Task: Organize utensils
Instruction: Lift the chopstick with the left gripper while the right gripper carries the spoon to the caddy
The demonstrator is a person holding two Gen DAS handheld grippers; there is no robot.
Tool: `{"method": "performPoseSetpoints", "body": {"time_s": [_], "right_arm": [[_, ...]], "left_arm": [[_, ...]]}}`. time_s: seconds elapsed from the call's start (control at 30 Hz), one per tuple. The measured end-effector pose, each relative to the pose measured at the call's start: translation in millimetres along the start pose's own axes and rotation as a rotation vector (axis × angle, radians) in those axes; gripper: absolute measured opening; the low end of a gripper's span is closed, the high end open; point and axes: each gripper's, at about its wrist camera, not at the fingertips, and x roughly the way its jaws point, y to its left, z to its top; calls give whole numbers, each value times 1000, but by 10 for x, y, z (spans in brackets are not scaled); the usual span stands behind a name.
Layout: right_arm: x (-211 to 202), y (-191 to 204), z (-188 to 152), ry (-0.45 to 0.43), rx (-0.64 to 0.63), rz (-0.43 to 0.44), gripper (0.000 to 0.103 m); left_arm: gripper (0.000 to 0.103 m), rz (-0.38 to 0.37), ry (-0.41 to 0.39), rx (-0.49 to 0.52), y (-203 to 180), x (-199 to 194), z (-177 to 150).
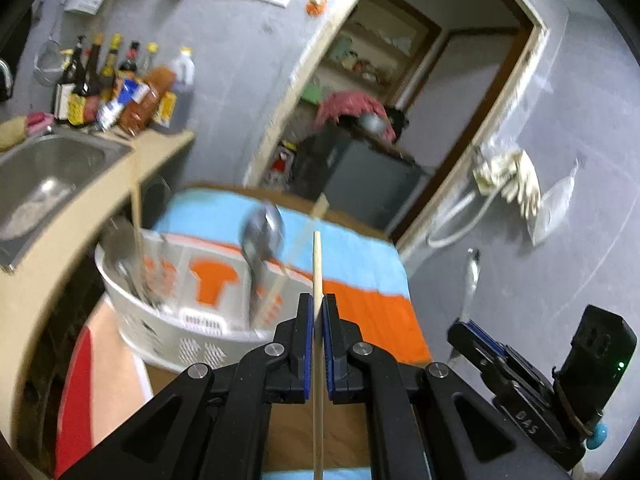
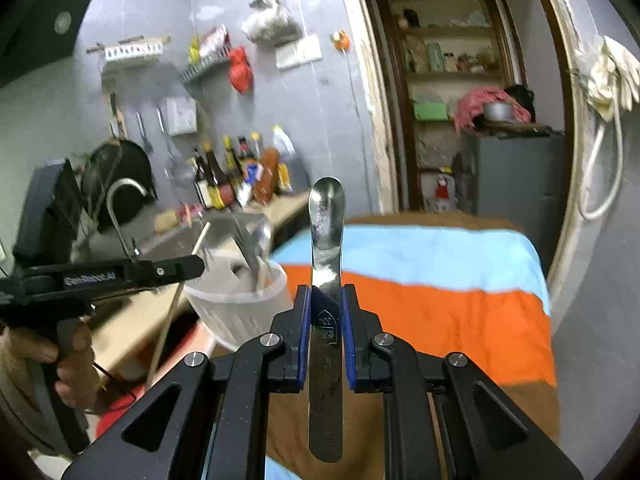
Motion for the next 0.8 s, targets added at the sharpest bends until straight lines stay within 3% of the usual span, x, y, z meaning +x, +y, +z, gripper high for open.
{"method": "performPoseSetpoints", "body": {"time_s": [0.2, 0.43, 0.8], "right_arm": [[183, 299, 337, -105, 36, 86, 13], [502, 566, 595, -197, 76, 113, 13], [1011, 615, 502, -233, 162, 81, 13]], "left_arm": [[5, 2, -113, -64, 335, -118, 370], [5, 12, -232, -97, 672, -96, 744], [5, 34, -307, -57, 999, 208, 943]]}}
